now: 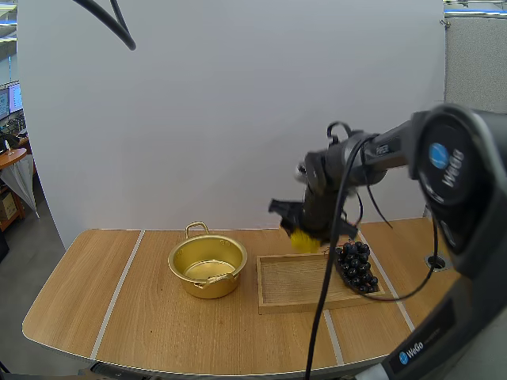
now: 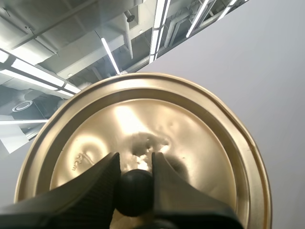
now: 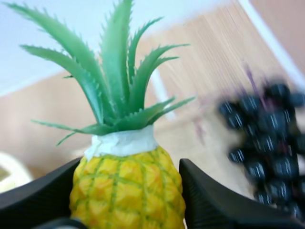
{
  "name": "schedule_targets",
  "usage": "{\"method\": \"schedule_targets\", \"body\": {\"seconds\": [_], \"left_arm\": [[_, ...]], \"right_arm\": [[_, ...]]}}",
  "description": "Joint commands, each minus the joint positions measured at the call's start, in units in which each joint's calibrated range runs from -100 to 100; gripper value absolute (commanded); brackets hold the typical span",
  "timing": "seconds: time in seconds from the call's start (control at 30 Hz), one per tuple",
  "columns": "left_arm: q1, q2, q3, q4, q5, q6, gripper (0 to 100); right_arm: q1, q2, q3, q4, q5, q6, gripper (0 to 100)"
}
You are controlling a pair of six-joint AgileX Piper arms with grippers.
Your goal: Open the pot, put the pineapple inside, and close it
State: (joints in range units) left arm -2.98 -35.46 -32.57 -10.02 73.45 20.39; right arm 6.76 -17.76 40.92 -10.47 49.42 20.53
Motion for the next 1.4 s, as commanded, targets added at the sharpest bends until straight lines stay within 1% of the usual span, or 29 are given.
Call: {"method": "schedule_targets", "body": {"seconds": [0.0,0.1,0.23,0.33,0.43,0.6,0.7,0.77,0.83,0.9,0.97,1.13,1.27,1.37], "left_arm": [[-0.17,-0.3,-0.44,0.01,-2.2,-0.6,0],[-0.17,-0.3,-0.44,0.01,-2.2,-0.6,0],[-0.17,-0.3,-0.44,0.01,-2.2,-0.6,0],[-0.17,-0.3,-0.44,0.01,-2.2,-0.6,0],[-0.17,-0.3,-0.44,0.01,-2.2,-0.6,0],[-0.17,-0.3,-0.44,0.01,-2.2,-0.6,0],[-0.17,-0.3,-0.44,0.01,-2.2,-0.6,0],[-0.17,-0.3,-0.44,0.01,-2.2,-0.6,0],[-0.17,-0.3,-0.44,0.01,-2.2,-0.6,0],[-0.17,-0.3,-0.44,0.01,-2.2,-0.6,0],[-0.17,-0.3,-0.44,0.01,-2.2,-0.6,0],[-0.17,-0.3,-0.44,0.01,-2.2,-0.6,0],[-0.17,-0.3,-0.44,0.01,-2.2,-0.6,0],[-0.17,-0.3,-0.44,0.01,-2.2,-0.6,0]], "right_arm": [[2.98,-6.62,-3.03,-0.53,0.78,-9.44,0],[5.27,-10.0,-3.17,-0.53,0.46,-13.07,0],[7.11,-13.98,-3.17,-0.53,1.52,-13.08,0],[7.21,-16.9,-3.17,-0.53,3.72,-13.08,0],[7.21,-19.98,-3.17,-0.53,8.42,-13.08,0],[7.21,-24.27,-3.17,-0.53,10.02,-13.08,0],[7.21,-27.02,-3.17,-0.53,13.59,-13.08,0],[7.21,-28.4,-3.17,-0.1,11.38,-13.18,0],[7.21,-28.78,-3.17,0.61,8.1,-16.23,0],[7.21,-28.5,-3.17,3.64,6.44,-21.71,0],[7.21,-27.6,-3.17,8.19,6.04,-26.77,0],[7.21,-24.29,-3.17,18.39,5.32,-36.81,0],[7.21,-20.49,-3.17,24.47,4.19,-42.2,0],[7.21,-17.29,-3.17,26.65,2.91,-44.5,0]]}}
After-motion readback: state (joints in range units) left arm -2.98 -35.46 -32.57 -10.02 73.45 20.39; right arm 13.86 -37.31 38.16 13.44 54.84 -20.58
